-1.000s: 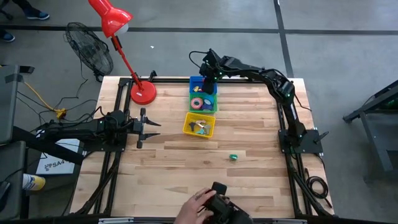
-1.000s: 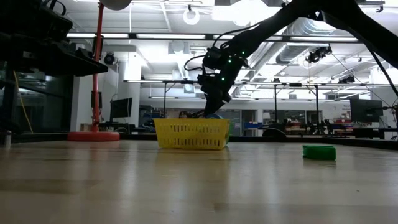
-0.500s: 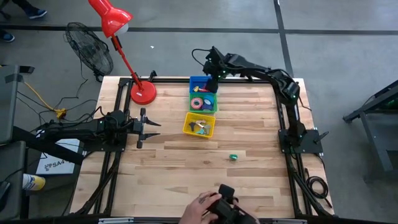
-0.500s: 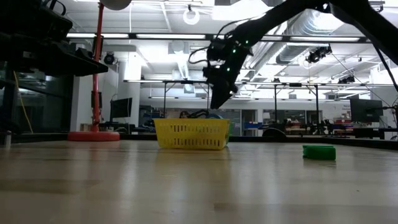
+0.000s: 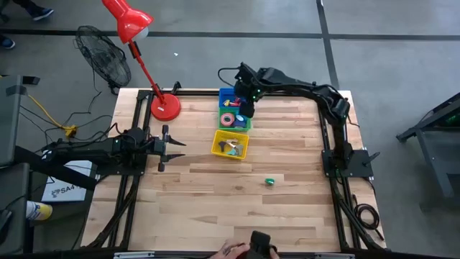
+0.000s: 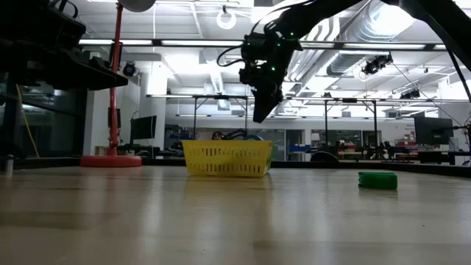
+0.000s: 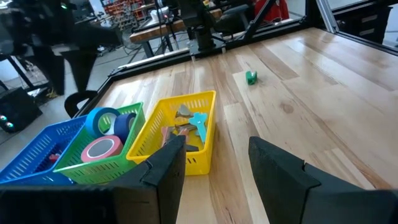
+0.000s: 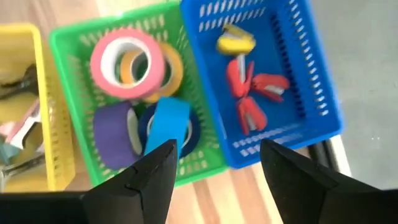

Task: Pick and place Stapler, Stapler remover, tape
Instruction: Put the green stapler into the blue bin

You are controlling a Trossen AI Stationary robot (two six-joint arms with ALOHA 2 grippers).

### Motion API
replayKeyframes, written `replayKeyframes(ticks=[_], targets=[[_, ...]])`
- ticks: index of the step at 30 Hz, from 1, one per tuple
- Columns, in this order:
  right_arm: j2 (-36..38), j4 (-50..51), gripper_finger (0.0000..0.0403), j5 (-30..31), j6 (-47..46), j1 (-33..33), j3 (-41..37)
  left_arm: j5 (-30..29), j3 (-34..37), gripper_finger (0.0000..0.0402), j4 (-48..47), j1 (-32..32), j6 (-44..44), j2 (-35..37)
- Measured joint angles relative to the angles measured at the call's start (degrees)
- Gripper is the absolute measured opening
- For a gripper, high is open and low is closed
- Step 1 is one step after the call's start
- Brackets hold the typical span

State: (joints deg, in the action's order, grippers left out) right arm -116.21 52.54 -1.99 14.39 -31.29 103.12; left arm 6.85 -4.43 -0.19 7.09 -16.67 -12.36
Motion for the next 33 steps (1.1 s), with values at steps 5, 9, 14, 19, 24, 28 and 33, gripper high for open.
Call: replayKeyframes(ticks=[5, 9, 14, 19, 24, 28, 33], targets=[[1.44, 0.14, 0.0221, 0.1, -0.68, 1.85, -4.32, 0.0, 0.0, 0.0172, -0.02, 0.0, 0.0, 0.0], [4.95, -3.0, 0.0222, 1.64, -0.96, 3.58, -10.23, -0.02, 0.0, 0.0172, -0.07, 0.01, 0.0, 0.0], [9.94, -7.38, 0.0221, 4.08, -3.07, 5.06, -18.54, 0.0, 0.0, 0.0172, -0.15, 0.02, 0.02, 0.0], [13.71, -9.72, 0.0221, 5.73, -4.57, 6.3, -24.86, 0.0, 0.0, 0.0172, -0.16, 0.02, 0.01, 0.0], [15.68, -10.03, 0.0218, 5.06, -5.36, 7.54, -28.46, 0.0, 0.0, 0.0172, -0.15, 0.01, 0.02, 0.0], [16.68, -9.72, 0.0218, 5.18, -5.48, 8.51, -30.33, 0.0, 0.0, 0.0172, -0.15, 0.02, 0.02, 0.0], [17.34, -7.35, 0.0217, 5.23, -7.29, 10.03, -30.96, 0.0, 0.0, 0.0172, -0.15, 0.0, 0.0, 0.0]])
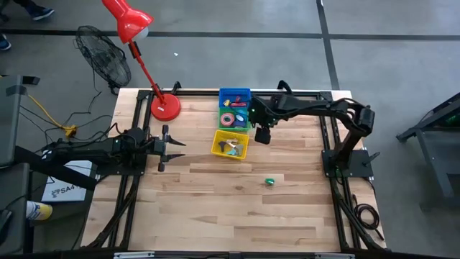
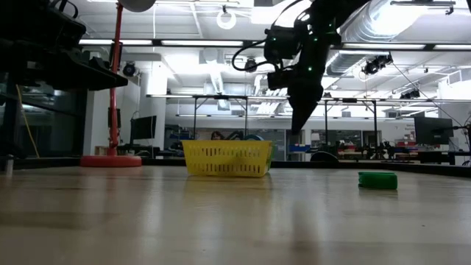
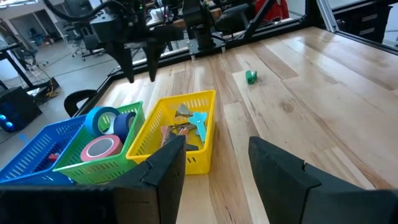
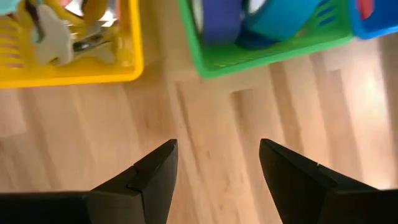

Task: Pick and place Stapler, Stapler remover, tape
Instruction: Put the green stapler into the blue bin

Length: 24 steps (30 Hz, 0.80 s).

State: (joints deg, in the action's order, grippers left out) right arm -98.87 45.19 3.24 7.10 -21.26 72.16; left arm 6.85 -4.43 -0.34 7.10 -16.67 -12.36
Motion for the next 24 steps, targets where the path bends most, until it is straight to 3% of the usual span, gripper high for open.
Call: replayKeyframes(ticks=[24], targets=[[-0.01, 0.41, 0.0216, 1.41, -2.13, 2.52, 0.02, 0.0, 0.0, 0.0172, 0.0, 0.0, 0.02, 0.02]])
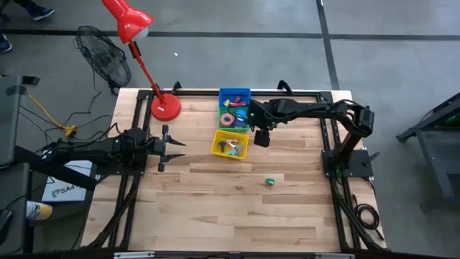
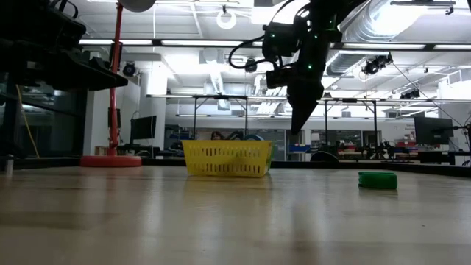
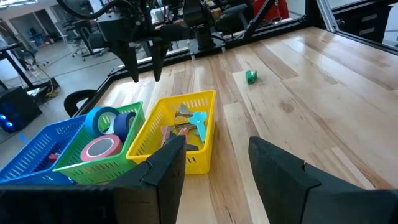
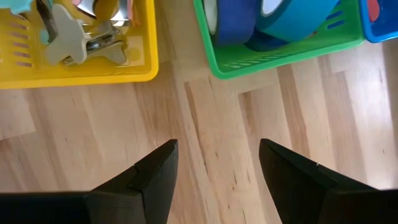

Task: Pick and place Stapler, Stapler remover, tape
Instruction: Put the green stapler into the blue bin

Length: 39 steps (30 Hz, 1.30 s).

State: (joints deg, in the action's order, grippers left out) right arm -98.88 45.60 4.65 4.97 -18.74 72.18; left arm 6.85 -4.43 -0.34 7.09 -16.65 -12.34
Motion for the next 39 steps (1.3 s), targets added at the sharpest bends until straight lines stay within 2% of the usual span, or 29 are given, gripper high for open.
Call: replayKeyframes(ticks=[13, 21, 34, 39], targets=[[-0.01, 1.65, 0.0215, 0.56, -2.6, 4.14, 0.04, 0.01, 0.0, 0.0172, 0.0, 0.02, -0.02, -0.02], [-0.01, 4.44, 0.0215, -4.52, -3.05, 8.54, 0.07, 0.0, 0.0, 0.0172, 0.0, 0.02, -0.02, -0.02], [1.41, 14.61, 0.0217, -7.37, -16.16, 17.5, 0.09, 0.02, 0.0, 0.0172, -0.04, 0.0, -0.01, -0.01], [1.43, 16.57, 0.0217, -7.13, -16.64, 21.87, 0.09, 0.02, 0.0, 0.0172, -0.17, 0.02, 0.0, -0.02]])
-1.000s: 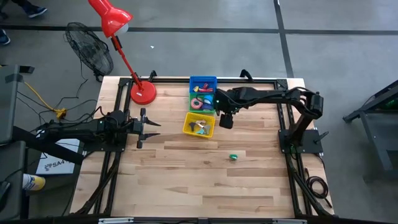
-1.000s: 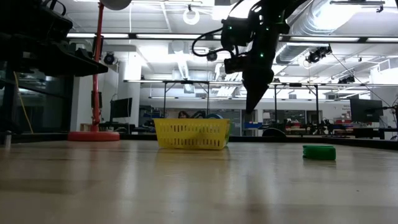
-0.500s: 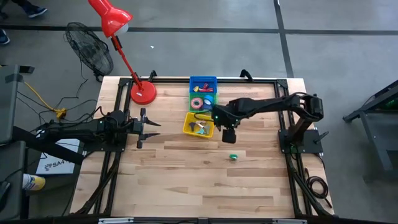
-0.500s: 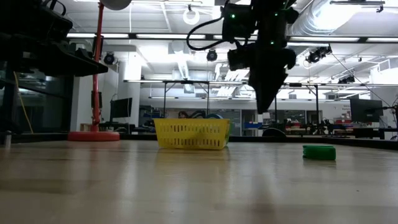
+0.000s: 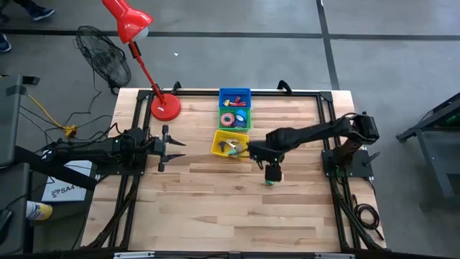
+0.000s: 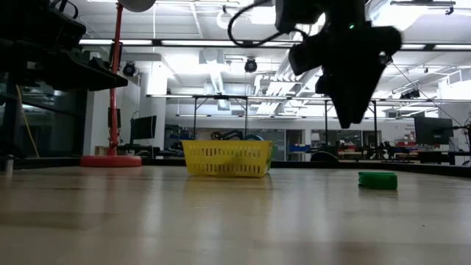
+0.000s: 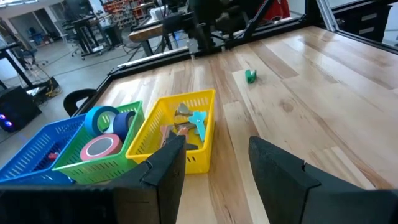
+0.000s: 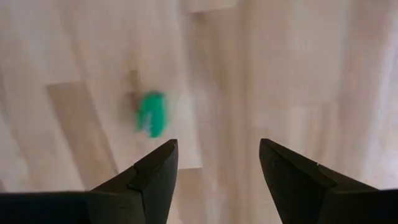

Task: Pick and place Stapler, Stapler remover, tape
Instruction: Put the green stapler into the blue bin

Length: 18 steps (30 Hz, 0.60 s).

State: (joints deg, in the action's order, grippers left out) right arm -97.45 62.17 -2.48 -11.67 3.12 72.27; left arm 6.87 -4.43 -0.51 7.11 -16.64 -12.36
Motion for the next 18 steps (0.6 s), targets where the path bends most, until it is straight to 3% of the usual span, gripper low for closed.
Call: replayKeyframes(ticks=[8, 18], targets=[[3.12, -8.38, 0.0217, -1.13, -3.23, 5.55, -8.38, 0.0, 0.0, 0.0172, -0.07, -0.01, -0.01, 0.0], [9.87, -22.21, 0.0217, 3.24, -4.16, 13.68, -20.46, -0.01, 0.0, 0.0172, -0.08, -0.01, 0.0, 0.0]])
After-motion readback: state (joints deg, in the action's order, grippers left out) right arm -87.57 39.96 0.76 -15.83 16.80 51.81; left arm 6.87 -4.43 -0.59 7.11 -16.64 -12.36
